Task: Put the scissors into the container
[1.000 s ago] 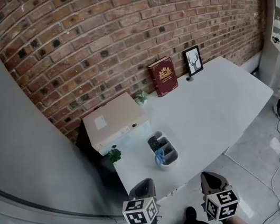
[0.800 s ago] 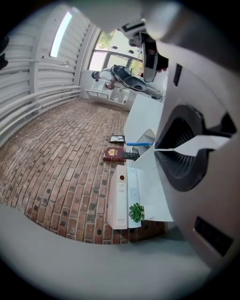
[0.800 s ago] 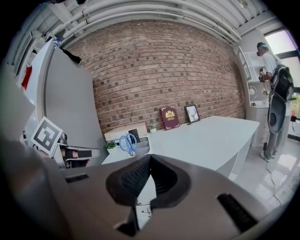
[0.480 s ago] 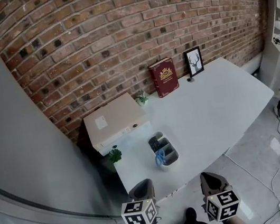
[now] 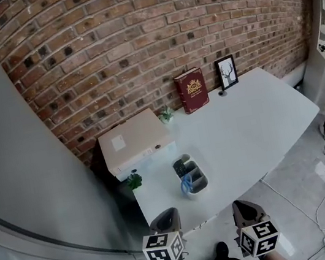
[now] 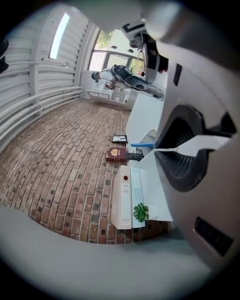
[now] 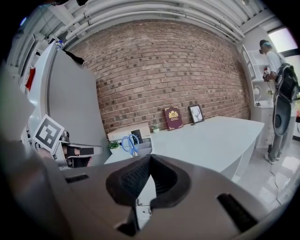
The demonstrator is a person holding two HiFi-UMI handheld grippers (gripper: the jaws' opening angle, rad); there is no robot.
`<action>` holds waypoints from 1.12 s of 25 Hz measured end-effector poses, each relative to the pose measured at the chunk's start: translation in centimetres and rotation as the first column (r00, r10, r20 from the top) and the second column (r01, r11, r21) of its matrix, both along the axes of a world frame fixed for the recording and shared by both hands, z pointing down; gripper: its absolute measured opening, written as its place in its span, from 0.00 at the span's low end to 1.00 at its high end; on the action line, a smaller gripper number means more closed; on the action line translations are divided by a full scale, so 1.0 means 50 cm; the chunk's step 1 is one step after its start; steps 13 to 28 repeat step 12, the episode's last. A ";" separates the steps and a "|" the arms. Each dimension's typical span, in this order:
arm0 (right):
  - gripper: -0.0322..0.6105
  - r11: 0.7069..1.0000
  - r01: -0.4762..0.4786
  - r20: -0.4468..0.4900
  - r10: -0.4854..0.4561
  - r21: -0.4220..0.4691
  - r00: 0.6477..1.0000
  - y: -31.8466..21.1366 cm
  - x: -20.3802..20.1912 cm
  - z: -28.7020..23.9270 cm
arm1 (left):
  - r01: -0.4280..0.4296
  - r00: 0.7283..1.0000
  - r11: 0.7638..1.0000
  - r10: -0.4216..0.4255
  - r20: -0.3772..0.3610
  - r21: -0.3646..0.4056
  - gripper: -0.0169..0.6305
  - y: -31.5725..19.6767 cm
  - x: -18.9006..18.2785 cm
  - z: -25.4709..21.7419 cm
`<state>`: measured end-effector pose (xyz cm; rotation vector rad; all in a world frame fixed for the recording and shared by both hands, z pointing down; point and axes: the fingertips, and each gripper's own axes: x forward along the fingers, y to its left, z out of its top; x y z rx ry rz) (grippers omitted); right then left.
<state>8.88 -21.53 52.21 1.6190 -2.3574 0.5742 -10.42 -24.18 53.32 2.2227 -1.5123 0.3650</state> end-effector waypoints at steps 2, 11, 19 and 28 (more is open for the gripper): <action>0.05 1.000 0.007 0.000 -0.007 0.001 1.000 -0.001 -0.002 0.000 | 0.004 1.000 1.000 -0.004 -0.003 0.000 0.06 -0.001 -0.001 -0.001; 0.05 0.999 0.033 0.004 -0.033 -0.003 0.999 -0.007 -0.009 0.001 | 0.023 1.000 1.000 -0.023 -0.009 -0.010 0.06 -0.003 -0.011 0.003; 0.05 0.999 0.035 0.005 -0.035 -0.004 0.999 -0.007 -0.009 0.001 | 0.025 1.000 1.000 -0.025 -0.011 -0.012 0.06 -0.003 -0.011 0.003; 0.05 0.999 0.035 0.005 -0.035 -0.004 0.999 -0.007 -0.009 0.001 | 0.025 1.000 1.000 -0.025 -0.011 -0.012 0.06 -0.003 -0.011 0.003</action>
